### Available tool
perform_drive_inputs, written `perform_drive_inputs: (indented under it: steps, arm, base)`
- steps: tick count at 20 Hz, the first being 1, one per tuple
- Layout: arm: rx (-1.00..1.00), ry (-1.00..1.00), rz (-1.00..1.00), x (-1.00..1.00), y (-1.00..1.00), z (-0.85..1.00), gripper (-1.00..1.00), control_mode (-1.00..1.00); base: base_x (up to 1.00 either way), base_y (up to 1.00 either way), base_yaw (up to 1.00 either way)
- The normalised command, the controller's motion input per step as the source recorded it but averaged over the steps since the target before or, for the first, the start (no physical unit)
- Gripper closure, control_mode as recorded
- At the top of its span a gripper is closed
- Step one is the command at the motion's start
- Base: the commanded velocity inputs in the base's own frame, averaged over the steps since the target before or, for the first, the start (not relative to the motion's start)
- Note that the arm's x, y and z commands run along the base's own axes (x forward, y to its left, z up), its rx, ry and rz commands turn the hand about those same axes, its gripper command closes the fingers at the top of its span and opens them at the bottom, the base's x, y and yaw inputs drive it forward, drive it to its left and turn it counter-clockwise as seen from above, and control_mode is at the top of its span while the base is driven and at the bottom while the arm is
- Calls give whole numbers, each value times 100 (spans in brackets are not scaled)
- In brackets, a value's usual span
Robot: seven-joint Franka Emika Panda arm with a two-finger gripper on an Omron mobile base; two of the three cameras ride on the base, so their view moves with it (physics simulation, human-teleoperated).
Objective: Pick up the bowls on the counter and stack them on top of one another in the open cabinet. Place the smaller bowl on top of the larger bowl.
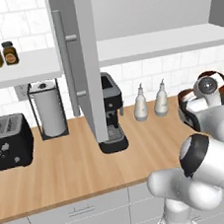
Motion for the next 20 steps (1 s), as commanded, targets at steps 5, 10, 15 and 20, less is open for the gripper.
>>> perform_drive_inputs:
  steps: [5, 10, 15, 20]
  arm:
    - [-7, 13, 23, 44, -7, 0, 100, -100]
    - [-12, 15, 18, 33, -11, 0, 100, -100]
    - [-5, 16, 9, 35, -37, 0, 100, -100]
    - [-4, 13, 9, 56, -39, -3, 100, -100]
  base:
    - [0, 0, 0]
    - [0, 0, 0]
    - [0, 0, 0]
    - [0, 0, 0]
